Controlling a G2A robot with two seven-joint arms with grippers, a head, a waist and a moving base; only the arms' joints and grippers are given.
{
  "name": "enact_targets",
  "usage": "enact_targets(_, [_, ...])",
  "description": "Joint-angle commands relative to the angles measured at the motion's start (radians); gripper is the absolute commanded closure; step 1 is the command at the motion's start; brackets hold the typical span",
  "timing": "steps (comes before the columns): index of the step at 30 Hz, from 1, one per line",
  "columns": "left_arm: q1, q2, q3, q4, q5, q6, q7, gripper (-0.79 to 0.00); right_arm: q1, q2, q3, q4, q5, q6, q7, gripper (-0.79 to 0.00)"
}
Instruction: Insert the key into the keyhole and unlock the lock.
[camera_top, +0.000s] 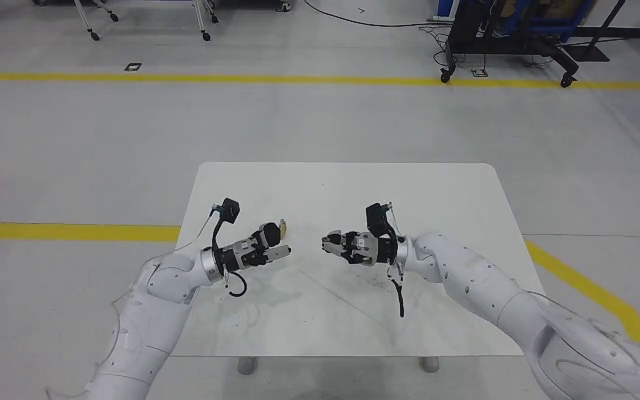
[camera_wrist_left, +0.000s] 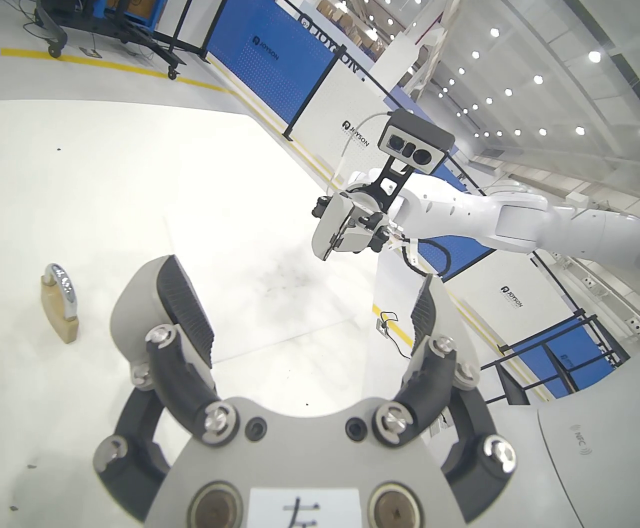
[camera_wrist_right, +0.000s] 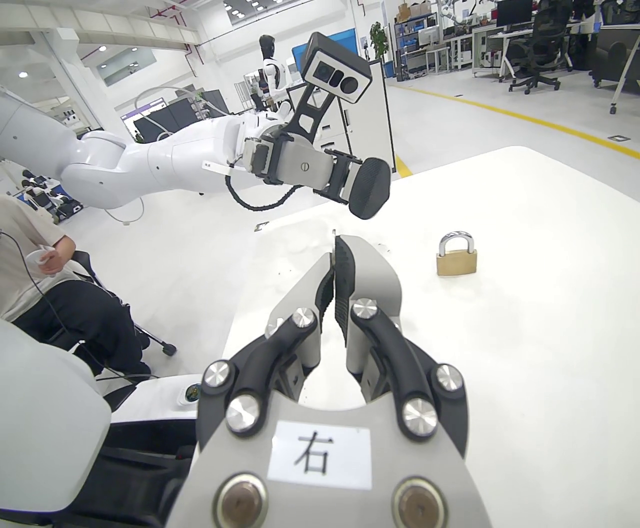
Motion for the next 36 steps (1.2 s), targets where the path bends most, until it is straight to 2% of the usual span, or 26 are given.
enact_targets(1, [0.007, 0.000, 0.004, -0.005, -0.016, 0.009, 0.023, -0.785, 0.000, 0.000, 0.000, 0.000, 0.001, 0.000, 0.000, 0.000])
enact_targets(4, [0.004, 0.003, 0.018, 0.008, -0.047, -0.034, 0.010, -0.785, -0.023, -0.001, 0.010, -0.020, 0.047, 0.000, 0.043, 0.000])
enact_targets(8, [-0.020, 0.005, 0.052, 0.037, -0.077, -0.071, -0.032, -0.785, -0.041, -0.002, 0.007, -0.052, 0.187, 0.000, 0.116, 0.000])
enact_targets(12, [-0.052, 0.006, 0.118, 0.066, -0.165, -0.060, -0.062, -0.354, -0.041, -0.004, -0.006, -0.068, 0.354, 0.000, 0.215, 0.000])
enact_targets(17, [-0.097, 0.016, 0.198, 0.104, -0.240, -0.044, -0.077, -0.336, -0.027, -0.012, -0.018, -0.068, 0.529, 0.000, 0.353, 0.000])
enact_targets(19, [-0.114, 0.020, 0.223, 0.120, -0.255, -0.048, -0.074, -0.283, -0.022, -0.016, -0.017, -0.062, 0.582, 0.000, 0.397, 0.000])
enact_targets(22, [-0.135, 0.027, 0.256, 0.143, -0.272, -0.057, -0.065, -0.252, -0.018, -0.022, -0.012, -0.056, 0.643, 0.000, 0.452, 0.000])
enact_targets(25, [-0.153, 0.032, 0.285, 0.163, -0.292, -0.064, -0.058, -0.169, -0.017, -0.028, -0.006, -0.048, 0.687, 0.000, 0.502, 0.000])
enact_targets(32, [-0.186, 0.045, 0.349, 0.193, -0.371, -0.068, -0.053, -0.145, -0.018, -0.044, 0.016, -0.032, 0.757, 0.000, 0.593, 0.000])
enact_targets(34, [-0.195, 0.048, 0.368, 0.197, -0.415, -0.061, -0.061, -0.009, -0.019, -0.049, 0.021, -0.025, 0.773, 0.000, 0.620, 0.000])
enact_targets(36, [-0.207, 0.052, 0.385, 0.203, -0.442, -0.055, -0.067, 0.000, -0.020, -0.055, 0.027, -0.018, 0.788, 0.000, 0.645, 0.000])
